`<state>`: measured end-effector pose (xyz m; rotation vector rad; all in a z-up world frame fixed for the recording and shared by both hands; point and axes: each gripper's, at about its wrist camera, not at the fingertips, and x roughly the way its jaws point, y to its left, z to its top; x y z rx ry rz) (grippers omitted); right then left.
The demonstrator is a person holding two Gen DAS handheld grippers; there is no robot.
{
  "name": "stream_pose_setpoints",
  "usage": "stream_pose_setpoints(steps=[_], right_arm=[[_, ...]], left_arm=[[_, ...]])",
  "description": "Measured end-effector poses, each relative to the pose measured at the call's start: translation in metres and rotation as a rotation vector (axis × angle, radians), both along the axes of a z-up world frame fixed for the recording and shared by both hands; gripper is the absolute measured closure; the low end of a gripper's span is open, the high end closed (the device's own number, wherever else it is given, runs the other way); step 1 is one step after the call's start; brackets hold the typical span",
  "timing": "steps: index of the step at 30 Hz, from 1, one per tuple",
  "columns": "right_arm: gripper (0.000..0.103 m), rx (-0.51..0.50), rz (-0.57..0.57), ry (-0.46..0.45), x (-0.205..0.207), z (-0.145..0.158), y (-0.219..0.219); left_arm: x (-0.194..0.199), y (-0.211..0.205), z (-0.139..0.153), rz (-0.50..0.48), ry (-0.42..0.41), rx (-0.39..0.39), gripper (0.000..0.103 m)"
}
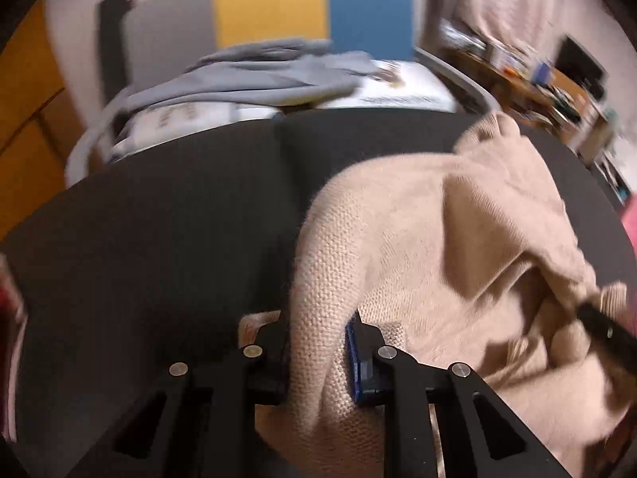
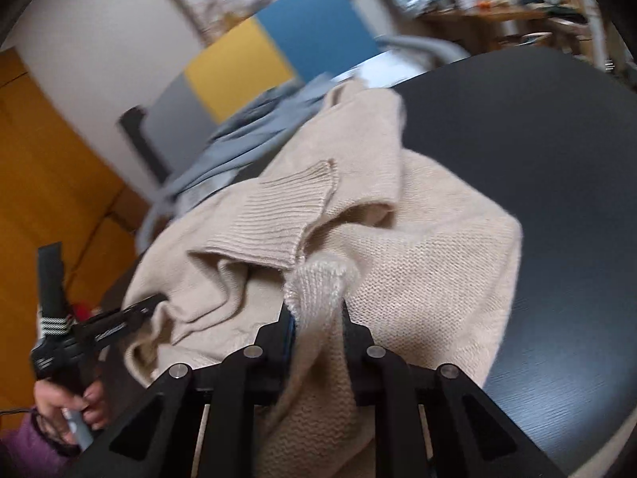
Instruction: Fold clothes
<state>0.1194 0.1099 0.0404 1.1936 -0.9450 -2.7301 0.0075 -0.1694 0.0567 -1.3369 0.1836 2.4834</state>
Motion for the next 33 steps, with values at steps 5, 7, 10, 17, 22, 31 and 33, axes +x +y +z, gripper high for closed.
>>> stream_pose_setpoints(steps=[5,7,10,17,22,31,33], right_arm=[[0.089,-0.099,0.039,0.093,-0.006,0.010,-0.042],[0.089,-0.091,0.016,0.128,0.001,0.024,-0.041],[0.089,-0.047,-0.033,0.140,0.013,0.037,-0.032],[0.089,0.082,-0.158,-0.013,0.010,0.021,-0.007],[0.073,0.051,-0.178,-0.166,0.002,-0.008,-0.005],[0.054,0.131,-0.280,0.035,0.011,0.069,-0.025],[0.047,0.059,-0.207,0.034,-0.009,0.069,-0.039]], left_arm=[[-0.018,-0.081,0.010,0.145,-0.001,0.040,0.081],[-0.019,-0.109,0.013,0.192,0.008,0.048,0.081],[-0.022,-0.149,0.018,0.251,0.046,0.037,0.082],[-0.039,-0.192,-0.010,0.295,-0.012,0.014,0.082],[-0.023,-0.189,-0.030,0.275,-0.026,0.033,0.070],[0.004,-0.213,-0.048,0.402,-0.012,0.149,0.021],[0.004,-0.211,-0.054,0.411,-0.021,0.165,0.020]])
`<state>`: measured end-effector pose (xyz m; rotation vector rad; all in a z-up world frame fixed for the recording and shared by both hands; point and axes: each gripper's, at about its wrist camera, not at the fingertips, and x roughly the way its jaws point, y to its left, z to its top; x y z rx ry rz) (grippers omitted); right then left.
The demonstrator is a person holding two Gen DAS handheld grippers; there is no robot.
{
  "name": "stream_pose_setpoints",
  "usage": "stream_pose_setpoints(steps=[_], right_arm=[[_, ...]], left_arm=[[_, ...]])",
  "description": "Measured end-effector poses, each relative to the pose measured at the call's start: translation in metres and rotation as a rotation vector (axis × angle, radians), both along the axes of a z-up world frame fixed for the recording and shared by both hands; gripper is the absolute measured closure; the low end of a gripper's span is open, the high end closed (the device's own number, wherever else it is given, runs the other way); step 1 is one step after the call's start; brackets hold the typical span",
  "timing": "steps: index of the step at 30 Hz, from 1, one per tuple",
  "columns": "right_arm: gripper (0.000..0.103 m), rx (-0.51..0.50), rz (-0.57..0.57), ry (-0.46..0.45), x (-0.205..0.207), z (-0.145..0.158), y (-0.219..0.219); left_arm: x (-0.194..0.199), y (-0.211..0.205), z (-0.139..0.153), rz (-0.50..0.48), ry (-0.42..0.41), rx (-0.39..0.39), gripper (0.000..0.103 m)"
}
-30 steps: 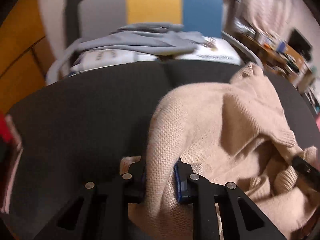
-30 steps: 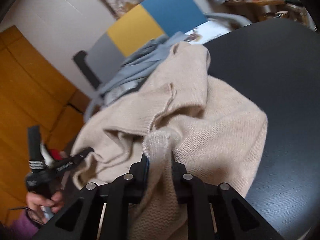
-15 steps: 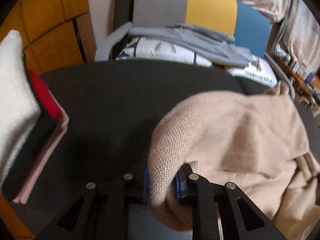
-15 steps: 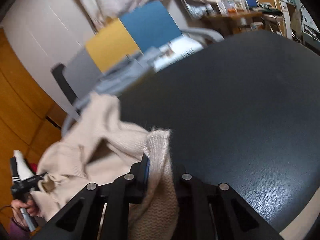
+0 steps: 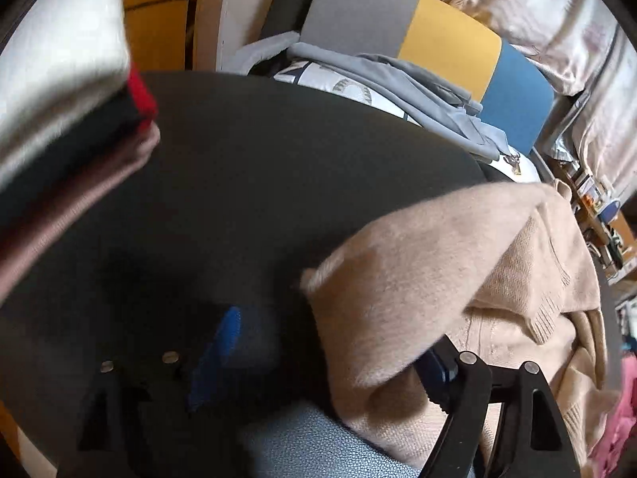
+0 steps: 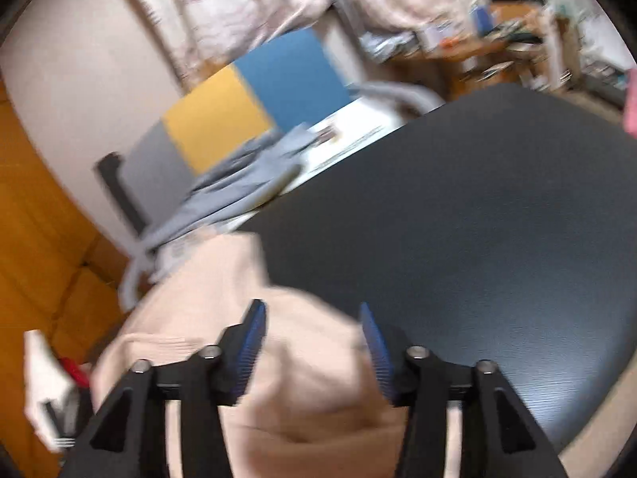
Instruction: Fold clothes
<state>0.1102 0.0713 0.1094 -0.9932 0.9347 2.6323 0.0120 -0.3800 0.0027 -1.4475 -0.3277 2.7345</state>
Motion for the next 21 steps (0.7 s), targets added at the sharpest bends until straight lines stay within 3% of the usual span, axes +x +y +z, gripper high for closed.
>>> stream_pose_setpoints(steps=[4,6,10,12,13,14,16,18,20,21], right_arm=[[0.047,-0.145,0.223,-0.090,-0.055,-0.014,-0.047],[0.047,-0.140,0.299,-0.106,-0.077,-0.017,-0.074],[0.047,0.104,0.425,-0.195,-0.123,-0.022,-0.132],[0.047,0.173,0.440,-0.262,-0.139,-0.040,-0.146],[0.051,0.182,0.447,-0.293,-0.143,-0.050,-0.151],[0.068,0.170,0.452,-0.305,-0.144,-0.057,-0.154],[0.079,0.053,0.452,-0.229,-0.133,-0.058,-0.156],[0.087,0.010,0.483,-0.162,-0.117,-0.048,-0.168],[0.090,-0.008,0.527,-0.111,-0.101,-0.041,-0.188],[0.090,-0.023,0.566,-0.092,-0.093,-0.038,-0.197]], left_arm=[[-0.001,0.007,-0.008,0.006,-0.009,-0.014,0.020],[-0.002,0.010,-0.009,0.002,-0.013,-0.021,0.020],[0.001,0.007,-0.008,0.011,-0.018,0.016,0.020],[0.003,0.005,-0.007,0.017,-0.020,0.036,0.020],[0.004,0.005,-0.006,0.015,-0.021,0.041,0.020],[0.007,0.004,-0.005,0.013,-0.021,0.051,0.020],[0.017,-0.002,-0.003,0.014,-0.013,0.098,0.019],[0.026,-0.008,0.000,0.014,-0.005,0.144,0.013],[0.036,-0.014,0.002,0.016,0.001,0.202,0.005],[0.039,-0.017,0.002,0.022,-0.002,0.268,0.004]])
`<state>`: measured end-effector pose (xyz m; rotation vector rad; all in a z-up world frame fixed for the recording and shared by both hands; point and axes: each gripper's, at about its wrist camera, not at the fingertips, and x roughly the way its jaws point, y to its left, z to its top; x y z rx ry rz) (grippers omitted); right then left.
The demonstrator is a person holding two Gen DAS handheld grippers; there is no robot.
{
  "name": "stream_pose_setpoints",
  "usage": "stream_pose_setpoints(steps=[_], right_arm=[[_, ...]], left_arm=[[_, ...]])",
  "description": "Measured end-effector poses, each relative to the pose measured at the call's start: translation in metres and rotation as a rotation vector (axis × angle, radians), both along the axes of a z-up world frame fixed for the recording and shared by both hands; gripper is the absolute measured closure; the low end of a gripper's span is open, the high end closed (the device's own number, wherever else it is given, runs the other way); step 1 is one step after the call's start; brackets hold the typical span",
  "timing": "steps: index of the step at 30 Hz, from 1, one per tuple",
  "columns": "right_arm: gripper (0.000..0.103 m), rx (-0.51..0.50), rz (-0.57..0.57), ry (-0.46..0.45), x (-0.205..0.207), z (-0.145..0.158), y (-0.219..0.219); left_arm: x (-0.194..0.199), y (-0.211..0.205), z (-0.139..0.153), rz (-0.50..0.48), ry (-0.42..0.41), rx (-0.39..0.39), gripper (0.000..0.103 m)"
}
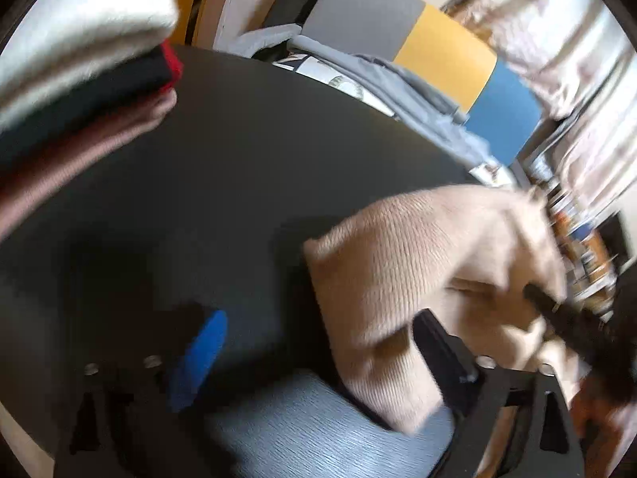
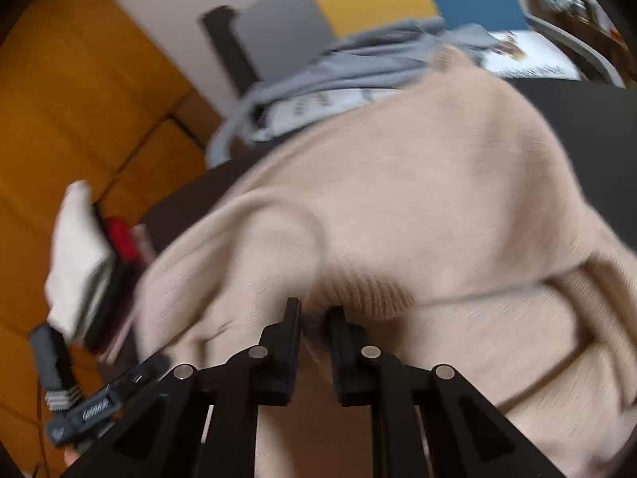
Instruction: Fold clothes
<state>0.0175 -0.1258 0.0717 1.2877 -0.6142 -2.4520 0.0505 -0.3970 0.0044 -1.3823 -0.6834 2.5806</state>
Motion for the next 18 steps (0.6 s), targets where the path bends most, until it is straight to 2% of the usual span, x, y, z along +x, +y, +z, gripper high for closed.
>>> stream_pose_setpoints(steps=[3,4,7,9,10,11,13,16,18], right_arm=[[0.090,-0.047,0.125,0.034,0.023,0.004,-0.033],[0.090,-0.055,0.165,0.036,0.031,0.005,-0.040],[0.090,-0.050,0.263,0.062,0.048,0.004,-0.063],[0.089,0.003,0.286,0.087,0.063,0.005,-0.069],[0.087,0.015,0.260,0.091,0.067,0.005,-0.063],[0.078,0.027,0.233,0.094,0.072,0.005,-0.058],[0.075,0.056,0.122,0.081,0.073,0.009,-0.034],[0.074,0.101,-0.026,0.035,0.073,0.007,0.014],[0.074,0.159,-0.097,-0.001,0.074,0.004,0.043]], left_arm=[[0.008,-0.007,-0.001,0.016,-0.012,0.191,0.000],[0.008,-0.006,0.000,0.024,-0.023,0.221,0.000],[0.002,0.012,0.008,0.009,-0.047,0.246,0.000],[-0.011,0.037,0.020,-0.047,-0.032,0.203,0.000],[-0.018,0.048,0.027,-0.070,-0.021,0.155,0.000],[-0.025,0.060,0.035,-0.092,-0.011,0.108,0.000],[-0.040,0.083,0.049,-0.138,0.009,0.010,0.000],[-0.067,0.134,0.057,-0.202,0.042,-0.197,0.000],[-0.076,0.152,0.049,-0.213,0.042,-0.320,0.000]])
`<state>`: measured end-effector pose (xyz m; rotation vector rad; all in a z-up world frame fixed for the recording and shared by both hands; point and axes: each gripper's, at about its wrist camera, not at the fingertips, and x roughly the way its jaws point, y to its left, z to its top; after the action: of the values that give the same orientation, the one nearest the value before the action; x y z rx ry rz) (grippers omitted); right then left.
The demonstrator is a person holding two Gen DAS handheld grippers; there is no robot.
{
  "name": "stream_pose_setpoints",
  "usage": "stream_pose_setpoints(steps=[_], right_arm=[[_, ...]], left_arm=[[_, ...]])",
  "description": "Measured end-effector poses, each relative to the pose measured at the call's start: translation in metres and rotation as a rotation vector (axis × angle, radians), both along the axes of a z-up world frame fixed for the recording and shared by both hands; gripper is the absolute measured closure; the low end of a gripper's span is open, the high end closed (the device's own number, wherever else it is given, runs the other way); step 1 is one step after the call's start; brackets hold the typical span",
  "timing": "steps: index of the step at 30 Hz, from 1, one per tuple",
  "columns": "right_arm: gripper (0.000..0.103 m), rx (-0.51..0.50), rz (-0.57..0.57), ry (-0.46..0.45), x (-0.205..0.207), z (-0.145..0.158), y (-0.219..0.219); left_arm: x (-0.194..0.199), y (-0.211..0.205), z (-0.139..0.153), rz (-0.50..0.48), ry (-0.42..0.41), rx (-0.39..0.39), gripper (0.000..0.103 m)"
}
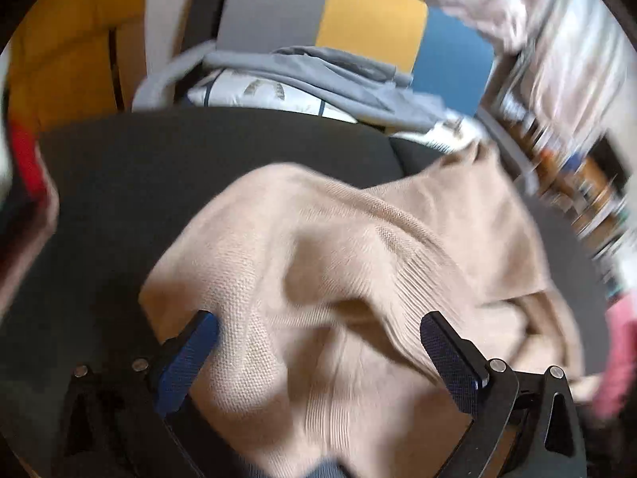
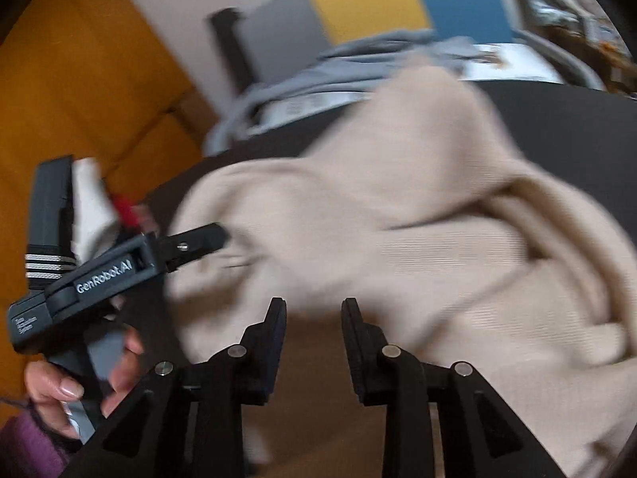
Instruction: Fold clothes
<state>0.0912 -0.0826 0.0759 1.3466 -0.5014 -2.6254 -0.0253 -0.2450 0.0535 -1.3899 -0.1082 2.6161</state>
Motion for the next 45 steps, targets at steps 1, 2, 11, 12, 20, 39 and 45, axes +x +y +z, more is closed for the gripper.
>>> stream_pose_setpoints(steps=[1,2,11,12,20,39,45], right_arm=[[0.073,0.063,-0.021,-0.019,-0.001,-0.001,0.011],[0.073,0.112,-0.038,-0.035,-0.002,-0.003,0.020],[0.070,0.142,-0.041,-0.004,-0.002,-0.027,0.023],[0.069,0.173,-0.024,0.012,0.000,-0.028,0.020],[0.068,0.198,0.000,0.053,0.012,-0.033,0.011],[0.059,0.280,0.301,0.176,-0.034,0.005,-0.103],[0.058,0.545,0.527,0.057,-0.080,-0.027,-0.158]], left_arm=[[-0.004,0.008,-0.004,-0.005,0.003,-0.054,0.000],[-0.007,0.013,-0.010,-0.013,-0.001,-0.088,0.000],[-0.007,0.032,-0.045,-0.080,0.101,-0.266,0.002],[-0.007,0.028,-0.045,-0.085,0.098,-0.232,0.021],[0.005,-0.029,0.004,-0.064,0.096,0.007,0.087],[0.055,-0.199,-0.033,0.291,-0.085,0.379,0.041],[0.053,-0.141,-0.019,0.149,-0.023,0.276,0.005]])
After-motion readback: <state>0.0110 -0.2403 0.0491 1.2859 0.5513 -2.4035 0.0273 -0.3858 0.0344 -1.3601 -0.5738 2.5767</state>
